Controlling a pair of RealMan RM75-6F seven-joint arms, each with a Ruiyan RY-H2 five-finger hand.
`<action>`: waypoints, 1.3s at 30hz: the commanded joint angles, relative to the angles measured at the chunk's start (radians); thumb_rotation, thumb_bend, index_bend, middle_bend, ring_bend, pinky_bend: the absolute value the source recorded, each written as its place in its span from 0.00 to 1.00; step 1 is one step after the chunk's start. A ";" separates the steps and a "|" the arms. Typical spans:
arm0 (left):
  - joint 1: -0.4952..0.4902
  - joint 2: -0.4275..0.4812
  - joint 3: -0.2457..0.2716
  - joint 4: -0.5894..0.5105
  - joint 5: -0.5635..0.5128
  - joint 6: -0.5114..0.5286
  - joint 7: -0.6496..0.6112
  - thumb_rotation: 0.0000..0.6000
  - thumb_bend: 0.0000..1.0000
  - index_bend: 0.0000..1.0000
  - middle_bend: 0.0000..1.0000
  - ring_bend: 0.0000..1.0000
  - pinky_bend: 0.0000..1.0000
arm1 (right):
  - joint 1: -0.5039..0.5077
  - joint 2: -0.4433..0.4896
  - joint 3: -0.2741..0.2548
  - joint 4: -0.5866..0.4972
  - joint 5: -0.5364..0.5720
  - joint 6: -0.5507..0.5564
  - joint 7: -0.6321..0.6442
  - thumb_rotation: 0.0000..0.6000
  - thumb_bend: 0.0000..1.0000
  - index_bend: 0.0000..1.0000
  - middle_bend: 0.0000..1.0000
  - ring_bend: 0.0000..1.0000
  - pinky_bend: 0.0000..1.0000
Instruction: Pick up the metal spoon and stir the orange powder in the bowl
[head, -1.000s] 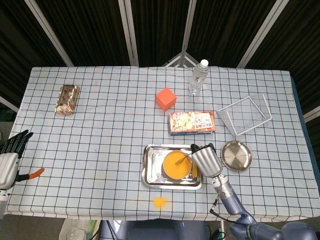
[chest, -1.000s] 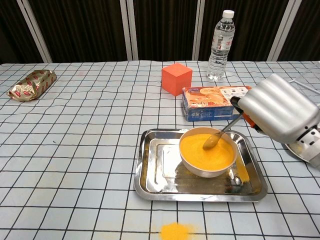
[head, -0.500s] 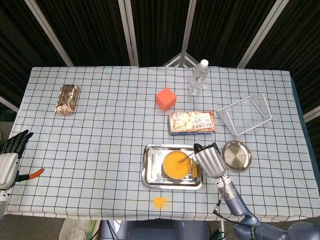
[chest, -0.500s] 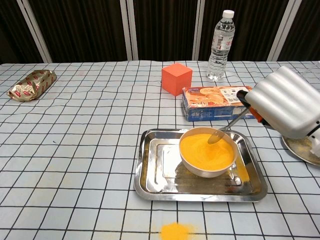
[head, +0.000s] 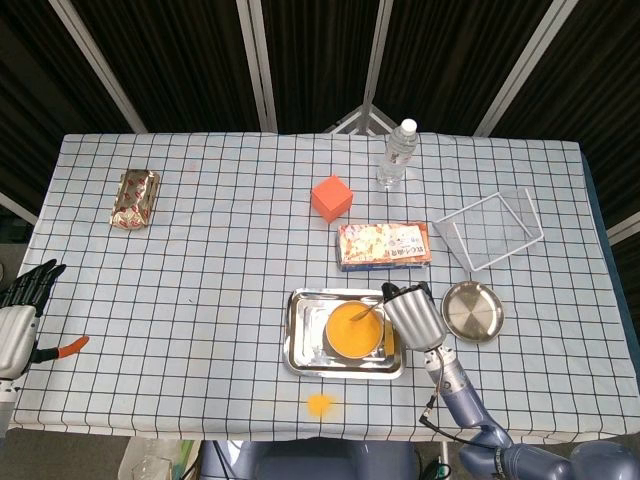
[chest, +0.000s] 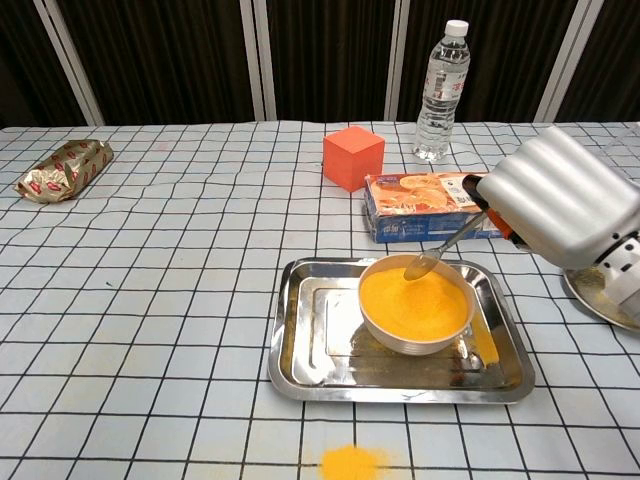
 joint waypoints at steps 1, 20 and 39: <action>0.000 0.001 0.000 0.000 -0.001 -0.002 -0.002 1.00 0.00 0.00 0.00 0.00 0.00 | 0.004 -0.011 0.000 0.010 0.002 -0.004 0.002 1.00 0.74 0.82 1.00 1.00 0.97; -0.001 0.003 0.000 -0.004 -0.004 -0.006 -0.007 1.00 0.00 0.00 0.00 0.00 0.00 | 0.025 -0.043 0.012 0.048 0.019 -0.014 0.001 1.00 0.74 0.82 1.00 1.00 0.97; 0.001 0.001 0.003 -0.004 0.002 -0.002 -0.001 1.00 0.00 0.00 0.00 0.00 0.00 | -0.019 -0.054 -0.044 0.080 0.008 0.022 0.055 1.00 0.74 0.82 1.00 1.00 0.97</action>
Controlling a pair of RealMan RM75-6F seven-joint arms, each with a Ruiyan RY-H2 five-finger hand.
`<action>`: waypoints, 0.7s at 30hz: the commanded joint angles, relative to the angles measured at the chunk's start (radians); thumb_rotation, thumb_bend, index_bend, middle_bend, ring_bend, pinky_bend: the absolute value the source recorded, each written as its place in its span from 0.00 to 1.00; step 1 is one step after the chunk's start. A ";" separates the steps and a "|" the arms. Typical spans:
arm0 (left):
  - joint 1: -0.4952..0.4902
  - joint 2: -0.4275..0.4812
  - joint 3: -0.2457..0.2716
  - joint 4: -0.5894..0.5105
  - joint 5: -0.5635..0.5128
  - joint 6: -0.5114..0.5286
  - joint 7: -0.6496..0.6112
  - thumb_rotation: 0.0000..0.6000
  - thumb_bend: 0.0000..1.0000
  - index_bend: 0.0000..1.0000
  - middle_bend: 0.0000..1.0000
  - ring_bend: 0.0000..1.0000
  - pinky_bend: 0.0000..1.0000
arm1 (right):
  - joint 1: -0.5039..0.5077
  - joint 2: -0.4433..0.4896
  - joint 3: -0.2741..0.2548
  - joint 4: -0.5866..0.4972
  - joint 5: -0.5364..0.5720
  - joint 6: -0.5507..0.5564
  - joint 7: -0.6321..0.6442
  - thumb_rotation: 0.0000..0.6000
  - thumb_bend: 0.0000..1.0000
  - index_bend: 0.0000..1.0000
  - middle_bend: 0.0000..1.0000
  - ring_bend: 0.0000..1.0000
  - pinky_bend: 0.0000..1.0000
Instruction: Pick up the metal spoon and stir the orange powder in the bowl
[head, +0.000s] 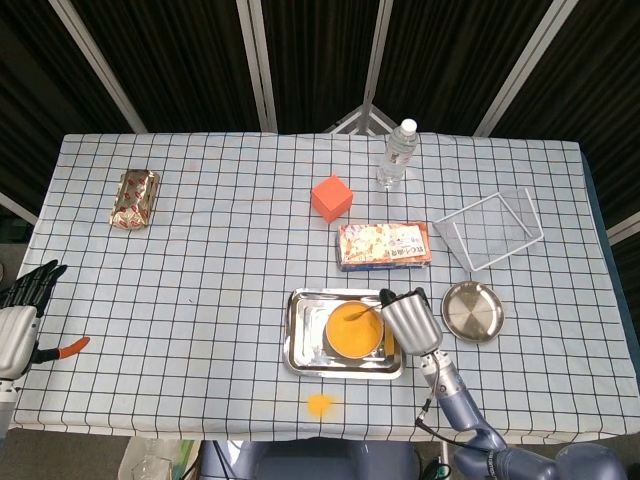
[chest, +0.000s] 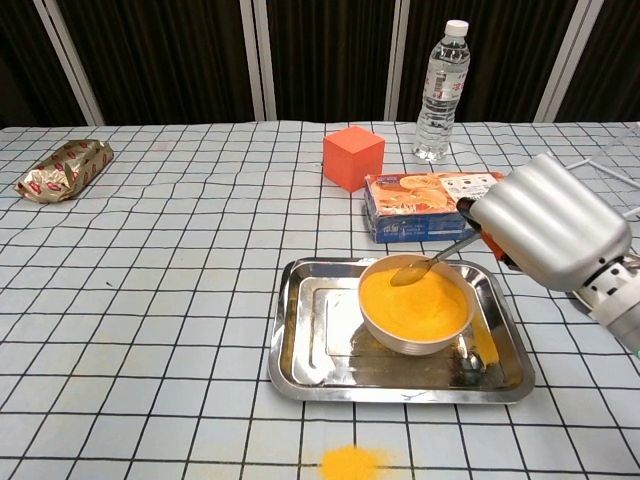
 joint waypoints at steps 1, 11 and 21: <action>0.001 -0.001 0.001 0.000 0.001 0.001 0.002 1.00 0.00 0.00 0.00 0.00 0.00 | -0.008 0.005 -0.011 -0.006 -0.008 0.007 0.006 1.00 0.74 0.82 1.00 1.00 0.97; 0.002 -0.002 0.000 -0.001 0.001 0.004 0.005 1.00 0.00 0.00 0.00 0.00 0.00 | -0.023 0.017 -0.028 -0.029 -0.024 0.021 0.013 1.00 0.74 0.82 1.00 1.00 0.97; 0.001 -0.002 0.000 0.000 0.001 0.004 0.003 1.00 0.00 0.00 0.00 0.00 0.00 | -0.024 0.044 -0.024 -0.075 -0.039 0.031 0.000 1.00 0.74 0.82 1.00 1.00 0.97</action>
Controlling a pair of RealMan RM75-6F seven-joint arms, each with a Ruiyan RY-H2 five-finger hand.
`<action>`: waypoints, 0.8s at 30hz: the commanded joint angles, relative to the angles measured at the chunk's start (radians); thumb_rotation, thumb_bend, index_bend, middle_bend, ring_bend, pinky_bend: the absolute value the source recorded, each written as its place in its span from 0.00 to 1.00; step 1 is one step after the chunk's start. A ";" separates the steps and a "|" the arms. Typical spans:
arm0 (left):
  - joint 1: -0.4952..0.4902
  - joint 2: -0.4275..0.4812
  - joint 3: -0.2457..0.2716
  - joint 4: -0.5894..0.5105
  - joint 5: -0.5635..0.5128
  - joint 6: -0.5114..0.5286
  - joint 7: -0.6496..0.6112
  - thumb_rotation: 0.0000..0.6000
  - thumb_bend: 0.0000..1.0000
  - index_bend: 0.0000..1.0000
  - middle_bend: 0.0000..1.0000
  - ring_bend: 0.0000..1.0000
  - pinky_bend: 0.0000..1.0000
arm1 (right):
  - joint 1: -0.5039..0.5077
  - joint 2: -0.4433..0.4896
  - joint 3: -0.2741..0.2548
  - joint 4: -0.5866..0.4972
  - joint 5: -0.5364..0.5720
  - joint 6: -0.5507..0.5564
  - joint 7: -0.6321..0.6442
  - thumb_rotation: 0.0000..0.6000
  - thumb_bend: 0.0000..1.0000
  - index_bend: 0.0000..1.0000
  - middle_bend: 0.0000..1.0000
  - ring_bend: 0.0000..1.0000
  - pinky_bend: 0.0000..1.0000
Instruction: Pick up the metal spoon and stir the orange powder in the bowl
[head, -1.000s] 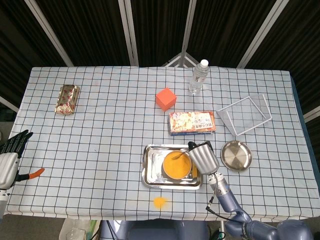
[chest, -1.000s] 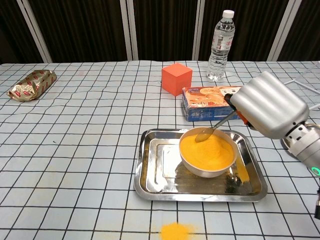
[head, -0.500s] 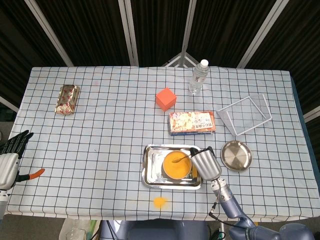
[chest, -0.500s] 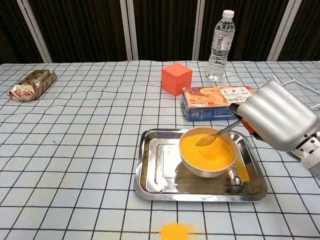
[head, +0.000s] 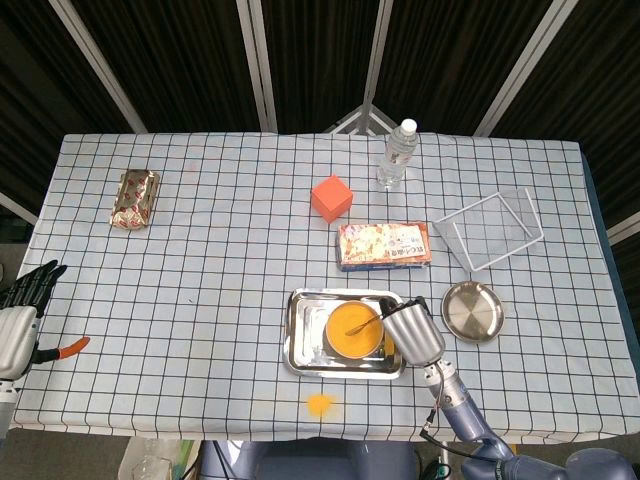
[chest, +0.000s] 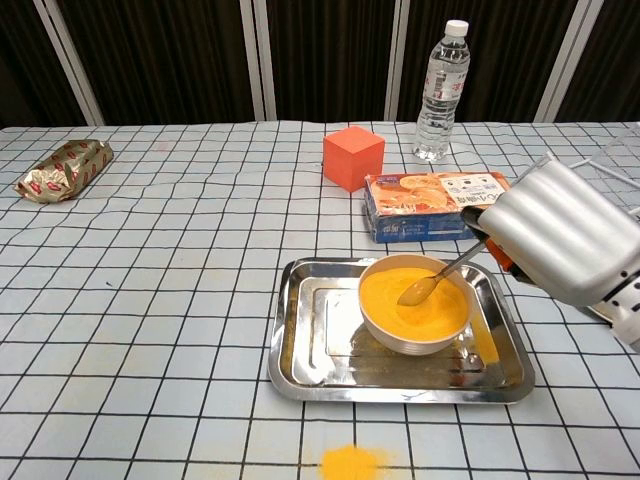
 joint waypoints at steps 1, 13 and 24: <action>0.000 0.000 0.000 0.000 0.000 0.001 0.000 1.00 0.00 0.00 0.00 0.00 0.00 | 0.003 0.007 0.008 -0.014 -0.001 0.002 -0.003 1.00 0.74 0.82 1.00 1.00 0.97; 0.000 0.001 -0.003 -0.001 -0.006 -0.002 -0.001 1.00 0.00 0.00 0.00 0.00 0.00 | 0.036 0.003 0.058 -0.016 0.023 -0.034 -0.023 1.00 0.74 0.82 1.00 1.00 0.97; -0.002 0.003 -0.002 0.000 -0.006 -0.006 -0.007 1.00 0.00 0.00 0.00 0.00 0.00 | 0.043 -0.025 0.058 0.045 0.039 -0.053 -0.009 1.00 0.74 0.82 1.00 1.00 0.97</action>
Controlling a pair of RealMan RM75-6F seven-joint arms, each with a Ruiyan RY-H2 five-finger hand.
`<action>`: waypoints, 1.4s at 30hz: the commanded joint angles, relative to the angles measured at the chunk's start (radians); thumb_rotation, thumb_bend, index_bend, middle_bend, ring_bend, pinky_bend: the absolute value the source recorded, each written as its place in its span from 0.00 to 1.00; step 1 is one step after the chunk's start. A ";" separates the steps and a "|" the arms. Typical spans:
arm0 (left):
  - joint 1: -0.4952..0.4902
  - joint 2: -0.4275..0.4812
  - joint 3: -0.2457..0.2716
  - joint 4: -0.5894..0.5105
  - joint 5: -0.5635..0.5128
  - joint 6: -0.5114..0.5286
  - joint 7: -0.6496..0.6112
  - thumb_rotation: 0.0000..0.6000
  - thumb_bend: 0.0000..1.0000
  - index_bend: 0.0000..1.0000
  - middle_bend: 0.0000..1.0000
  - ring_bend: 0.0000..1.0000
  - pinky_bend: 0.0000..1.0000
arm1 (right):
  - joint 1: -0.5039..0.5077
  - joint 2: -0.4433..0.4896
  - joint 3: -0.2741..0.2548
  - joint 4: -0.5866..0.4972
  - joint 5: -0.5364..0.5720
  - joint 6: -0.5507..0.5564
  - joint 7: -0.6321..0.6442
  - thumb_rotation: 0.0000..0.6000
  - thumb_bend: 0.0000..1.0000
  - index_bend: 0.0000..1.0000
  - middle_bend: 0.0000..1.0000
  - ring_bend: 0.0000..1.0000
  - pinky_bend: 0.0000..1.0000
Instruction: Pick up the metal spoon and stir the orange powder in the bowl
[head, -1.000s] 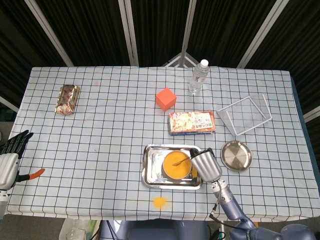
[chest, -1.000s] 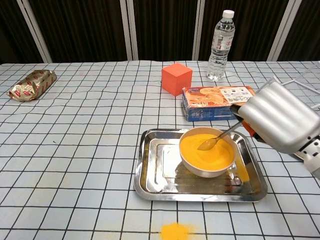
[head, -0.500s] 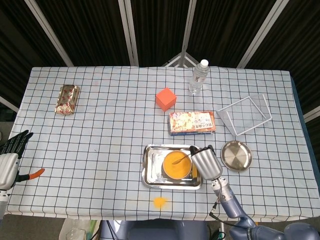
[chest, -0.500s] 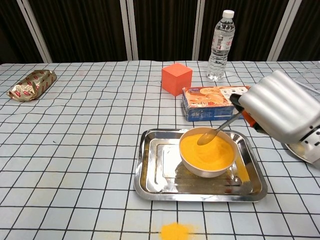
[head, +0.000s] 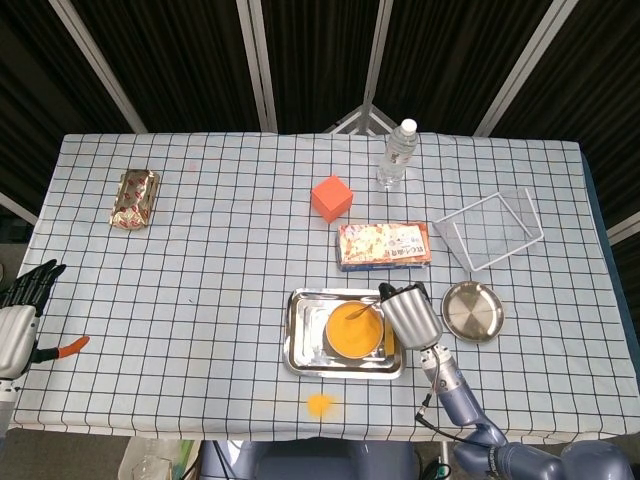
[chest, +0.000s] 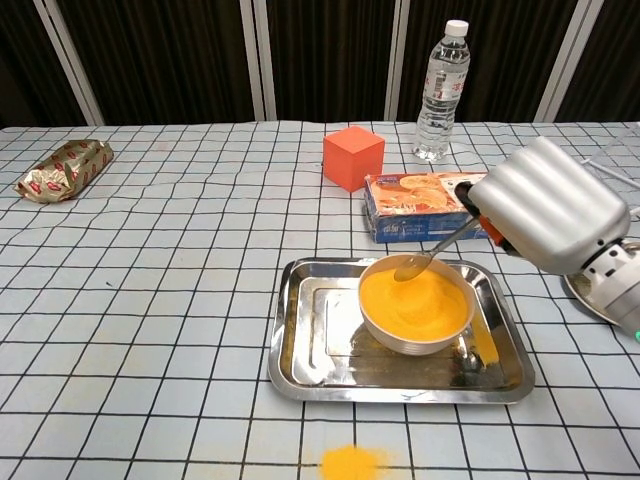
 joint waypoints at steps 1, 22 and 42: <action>0.000 0.000 0.001 0.000 0.001 0.000 0.000 1.00 0.00 0.00 0.00 0.00 0.00 | -0.002 -0.010 -0.005 0.019 0.001 0.002 0.008 1.00 0.74 0.82 1.00 1.00 0.97; 0.003 -0.002 0.003 -0.001 0.007 0.006 0.007 1.00 0.00 0.00 0.00 0.00 0.00 | -0.035 -0.026 -0.051 0.068 -0.011 0.036 0.053 1.00 0.74 0.82 1.00 1.00 0.97; 0.003 -0.004 0.003 -0.002 0.008 0.008 0.010 1.00 0.00 0.00 0.00 0.00 0.00 | -0.067 0.014 -0.076 -0.006 -0.040 0.069 0.055 1.00 0.74 0.83 1.00 1.00 0.97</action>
